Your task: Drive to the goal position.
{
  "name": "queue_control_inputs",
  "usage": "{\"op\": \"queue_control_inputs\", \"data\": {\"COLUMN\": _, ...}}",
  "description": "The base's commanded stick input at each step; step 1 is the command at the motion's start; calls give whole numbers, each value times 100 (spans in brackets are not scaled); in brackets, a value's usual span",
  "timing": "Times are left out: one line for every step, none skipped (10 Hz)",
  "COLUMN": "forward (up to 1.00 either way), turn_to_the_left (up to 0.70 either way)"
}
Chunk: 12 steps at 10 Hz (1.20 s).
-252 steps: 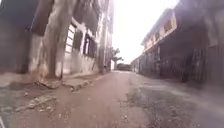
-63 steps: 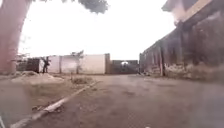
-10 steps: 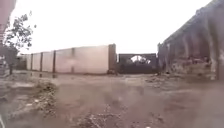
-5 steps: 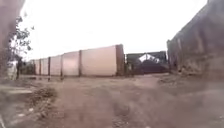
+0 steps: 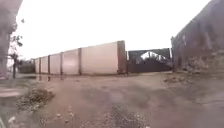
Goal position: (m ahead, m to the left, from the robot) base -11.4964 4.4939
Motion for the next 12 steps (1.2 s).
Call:
{"op": "queue_control_inputs", "data": {"forward": 85, "turn_to_the_left": 0}}
{"op": "queue_control_inputs", "data": {"forward": 85, "turn_to_the_left": 0}}
{"op": "queue_control_inputs", "data": {"forward": 85, "turn_to_the_left": 33}}
{"op": "queue_control_inputs", "data": {"forward": 85, "turn_to_the_left": 34}}
{"op": "queue_control_inputs", "data": {"forward": 85, "turn_to_the_left": 34}}
{"op": "queue_control_inputs", "data": {"forward": 85, "turn_to_the_left": 34}}
{"op": "queue_control_inputs", "data": {"forward": 85, "turn_to_the_left": 34}}
{"op": "queue_control_inputs", "data": {"forward": 85, "turn_to_the_left": 34}}
{"op": "queue_control_inputs", "data": {"forward": 85, "turn_to_the_left": 34}}
{"op": "queue_control_inputs", "data": {"forward": 85, "turn_to_the_left": 34}}
{"op": "queue_control_inputs", "data": {"forward": 85, "turn_to_the_left": 34}}
{"op": "queue_control_inputs", "data": {"forward": 85, "turn_to_the_left": 34}}
